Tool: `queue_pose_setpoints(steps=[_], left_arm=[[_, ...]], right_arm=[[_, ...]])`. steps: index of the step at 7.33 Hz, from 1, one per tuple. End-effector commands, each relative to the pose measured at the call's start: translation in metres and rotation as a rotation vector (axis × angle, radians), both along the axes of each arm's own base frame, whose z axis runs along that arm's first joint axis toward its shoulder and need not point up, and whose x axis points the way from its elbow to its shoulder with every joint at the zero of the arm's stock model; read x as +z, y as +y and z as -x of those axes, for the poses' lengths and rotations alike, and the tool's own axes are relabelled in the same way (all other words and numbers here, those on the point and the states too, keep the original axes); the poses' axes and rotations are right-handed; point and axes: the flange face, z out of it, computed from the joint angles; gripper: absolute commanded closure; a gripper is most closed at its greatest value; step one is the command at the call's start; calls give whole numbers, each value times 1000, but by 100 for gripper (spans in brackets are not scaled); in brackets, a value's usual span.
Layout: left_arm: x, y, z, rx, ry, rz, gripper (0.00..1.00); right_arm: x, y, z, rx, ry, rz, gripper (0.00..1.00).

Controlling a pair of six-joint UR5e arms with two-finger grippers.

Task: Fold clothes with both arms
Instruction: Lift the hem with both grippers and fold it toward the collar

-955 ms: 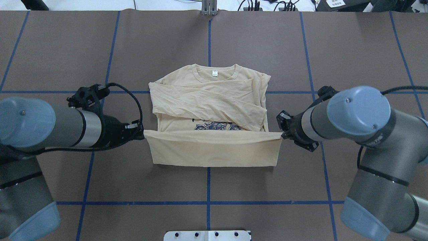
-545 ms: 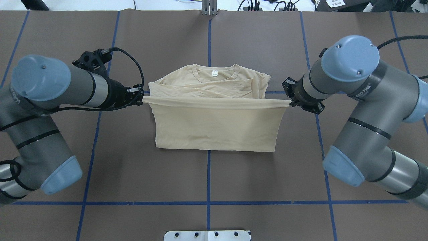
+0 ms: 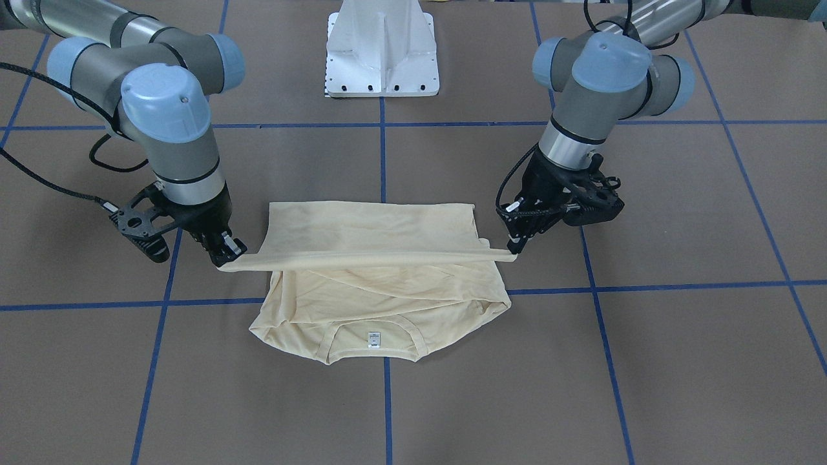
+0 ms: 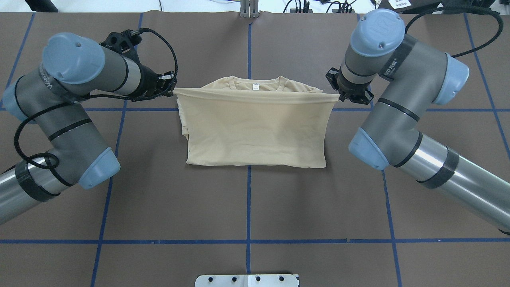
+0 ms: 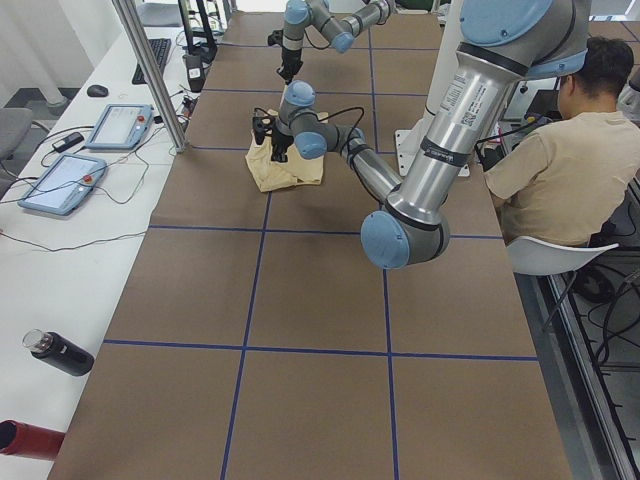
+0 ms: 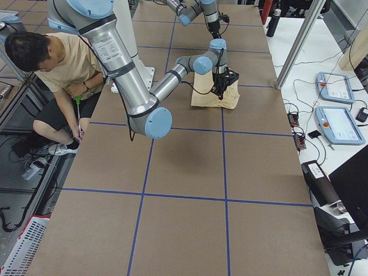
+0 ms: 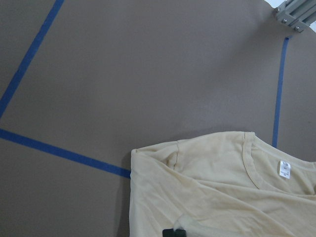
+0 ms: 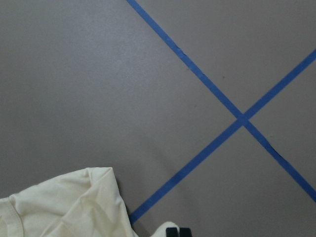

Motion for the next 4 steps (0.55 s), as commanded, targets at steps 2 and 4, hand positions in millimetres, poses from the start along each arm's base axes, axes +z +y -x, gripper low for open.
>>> queue_pose_setpoints(steps=[2, 4], left_arm=[[21, -36, -27, -47, -19, -19, 100], [43, -50, -40, -56, -14, -28, 100]], right_arm=[[43, -52, 33, 5, -32, -53, 100], [45, -64, 48, -1, -17, -36, 100]])
